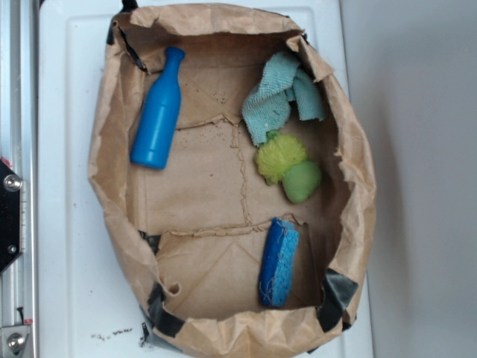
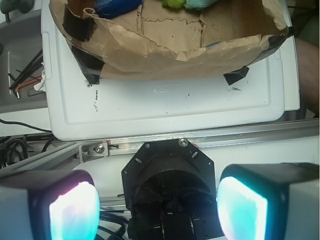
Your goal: Grab the blue bottle.
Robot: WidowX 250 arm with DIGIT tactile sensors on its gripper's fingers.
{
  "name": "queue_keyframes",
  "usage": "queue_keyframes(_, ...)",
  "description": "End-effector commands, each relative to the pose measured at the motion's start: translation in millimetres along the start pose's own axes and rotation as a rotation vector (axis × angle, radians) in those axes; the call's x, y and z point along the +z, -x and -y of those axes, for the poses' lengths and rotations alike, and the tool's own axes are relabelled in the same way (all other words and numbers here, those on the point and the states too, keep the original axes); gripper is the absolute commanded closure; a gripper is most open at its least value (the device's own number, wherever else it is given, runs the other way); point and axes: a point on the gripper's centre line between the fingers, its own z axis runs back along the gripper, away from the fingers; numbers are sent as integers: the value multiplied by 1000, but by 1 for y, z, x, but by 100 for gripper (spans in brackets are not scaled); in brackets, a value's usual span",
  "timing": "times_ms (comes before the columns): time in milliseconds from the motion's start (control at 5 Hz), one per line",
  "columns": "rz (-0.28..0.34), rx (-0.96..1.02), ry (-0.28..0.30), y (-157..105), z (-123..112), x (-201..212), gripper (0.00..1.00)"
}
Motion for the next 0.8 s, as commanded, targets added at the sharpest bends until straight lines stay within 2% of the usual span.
queue_keyframes(0,0,0,0,0,0,0,0)
queue_keyframes(200,50,54,1,-15,7,-3,0)
queue_keyframes(600,106,186,-59,-60,6,-31,0)
